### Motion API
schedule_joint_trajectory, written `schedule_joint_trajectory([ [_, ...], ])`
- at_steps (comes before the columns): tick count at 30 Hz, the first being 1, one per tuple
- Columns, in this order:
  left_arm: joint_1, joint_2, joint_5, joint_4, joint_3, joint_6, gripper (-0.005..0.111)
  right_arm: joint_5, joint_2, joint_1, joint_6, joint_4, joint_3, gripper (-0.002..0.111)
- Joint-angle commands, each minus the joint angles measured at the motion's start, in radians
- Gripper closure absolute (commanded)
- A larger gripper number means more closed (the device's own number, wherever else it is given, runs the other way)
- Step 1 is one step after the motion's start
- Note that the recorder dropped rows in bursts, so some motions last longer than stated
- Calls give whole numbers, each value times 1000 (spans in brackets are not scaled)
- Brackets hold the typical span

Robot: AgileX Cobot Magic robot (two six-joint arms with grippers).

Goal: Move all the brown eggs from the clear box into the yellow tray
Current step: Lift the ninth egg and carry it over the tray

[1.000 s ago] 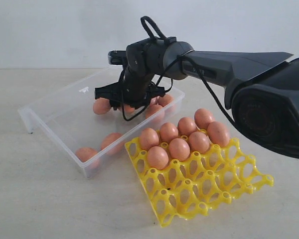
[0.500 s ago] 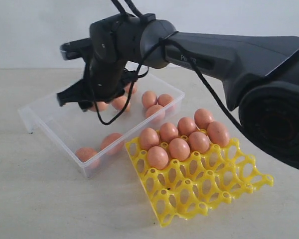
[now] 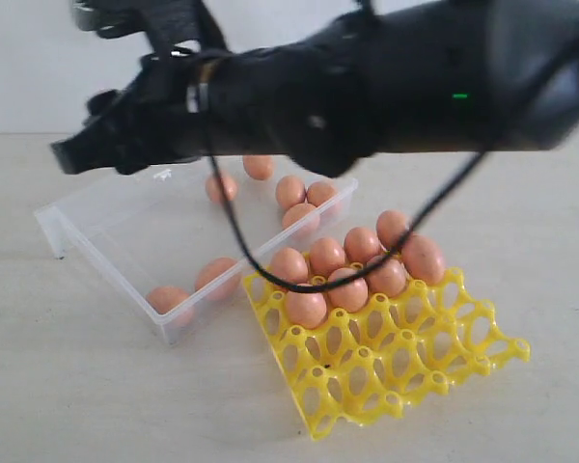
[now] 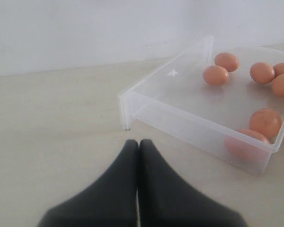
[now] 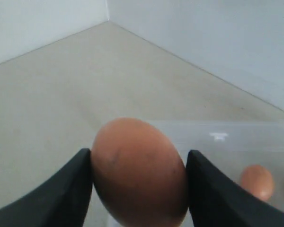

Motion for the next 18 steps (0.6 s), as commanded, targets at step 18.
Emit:
schedule_joint_trajectory([
  [18,3,-2,-4,2,-1,0,111,-1208,-121,-711,1365,-1079,384,109],
])
